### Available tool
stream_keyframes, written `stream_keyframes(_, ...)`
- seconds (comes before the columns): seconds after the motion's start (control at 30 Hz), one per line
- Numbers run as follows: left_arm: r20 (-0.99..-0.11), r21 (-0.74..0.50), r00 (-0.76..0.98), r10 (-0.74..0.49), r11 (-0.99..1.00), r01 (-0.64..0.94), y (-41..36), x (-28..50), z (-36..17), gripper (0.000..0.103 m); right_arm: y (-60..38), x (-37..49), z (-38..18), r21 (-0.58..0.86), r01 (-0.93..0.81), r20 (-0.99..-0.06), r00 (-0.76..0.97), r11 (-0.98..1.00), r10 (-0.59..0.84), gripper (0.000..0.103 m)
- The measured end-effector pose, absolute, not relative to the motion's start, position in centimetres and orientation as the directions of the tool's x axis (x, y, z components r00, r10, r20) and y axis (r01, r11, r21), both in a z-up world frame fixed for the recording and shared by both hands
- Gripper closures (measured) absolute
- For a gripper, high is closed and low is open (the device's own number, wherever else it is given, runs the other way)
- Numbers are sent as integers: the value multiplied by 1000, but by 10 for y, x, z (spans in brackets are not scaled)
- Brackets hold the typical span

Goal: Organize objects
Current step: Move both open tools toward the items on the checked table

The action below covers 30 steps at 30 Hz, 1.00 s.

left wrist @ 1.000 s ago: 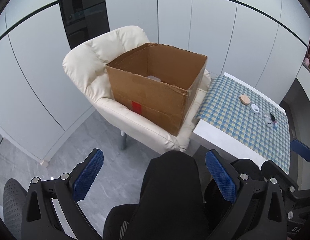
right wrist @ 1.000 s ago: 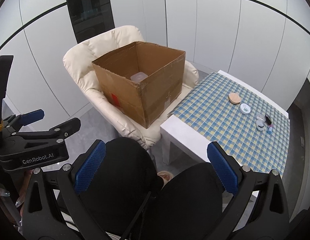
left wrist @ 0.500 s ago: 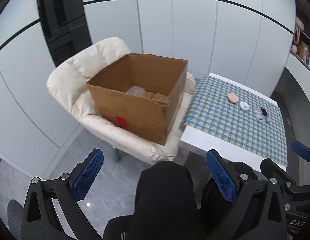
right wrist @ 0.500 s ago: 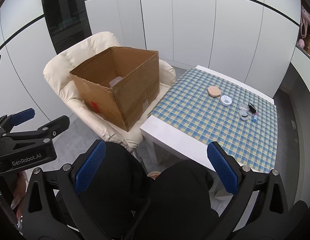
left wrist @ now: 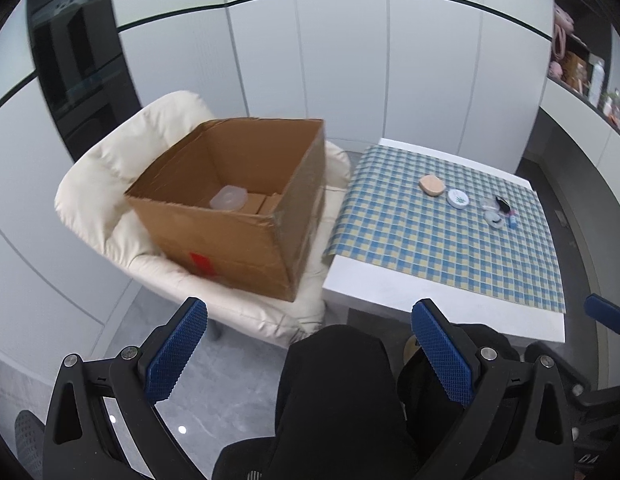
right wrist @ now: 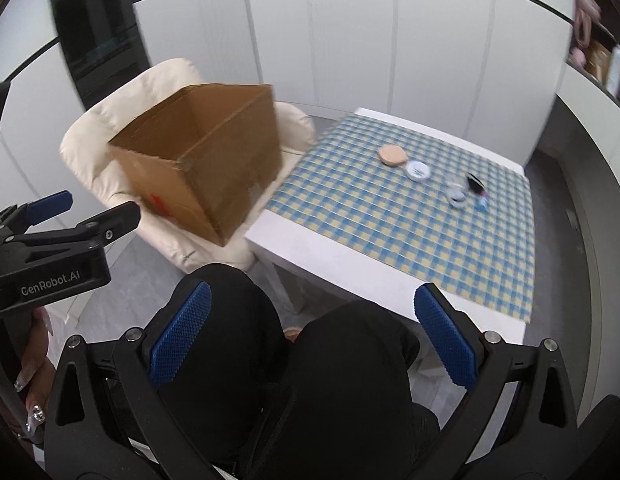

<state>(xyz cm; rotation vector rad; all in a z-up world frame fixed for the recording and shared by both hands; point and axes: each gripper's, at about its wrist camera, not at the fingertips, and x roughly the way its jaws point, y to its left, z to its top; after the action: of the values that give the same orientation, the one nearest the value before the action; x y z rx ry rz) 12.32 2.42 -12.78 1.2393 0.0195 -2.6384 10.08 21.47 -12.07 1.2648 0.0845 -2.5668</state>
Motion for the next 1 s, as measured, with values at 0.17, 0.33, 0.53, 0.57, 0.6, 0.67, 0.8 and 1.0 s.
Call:
stream_keyframes(0.17, -766, 81, -624, -158, -985, 150, 45, 113, -132, 1, 248, 101, -127, 87, 173, -800, -575, -981, -172, 0)
stream_keyframes(0.33, -770, 78, -628, -114, -993, 86, 68, 104, -136, 1, 280, 103, -132, 93, 85, -813, -569, -992, -125, 0)
stream_keyframes(0.53, -773, 73, -630, -75, -997, 29, 91, 95, -139, 1, 314, 110, -131, 108, -9, -809, -582, -994, -83, 0)
stream_keyframes(0.57, -773, 71, -630, -69, -997, 22, 94, 94, -139, 1, 318, 111, -131, 109, -22, -807, -585, -994, -76, 0)
stream_keyframes(0.6, -773, 69, -631, -63, -998, 16, 97, 93, -139, 1, 323, 113, -130, 110, -34, -806, -589, -993, -69, 0)
stream_keyframes(0.67, -775, 64, -630, -54, -998, 6, 102, 90, -140, 1, 333, 115, -129, 101, -68, -803, -594, -993, -42, 0)
stream_keyframes(0.8, -780, 58, -624, -38, -998, -13, 113, 85, -141, 1, 352, 120, -129, 97, -110, -800, -600, -989, -12, 0)
stream_keyframes(1.0, -794, 49, -607, -24, -998, -25, 125, 75, -148, 1, 371, 117, -135, 60, -169, -806, -590, -984, 52, 0)
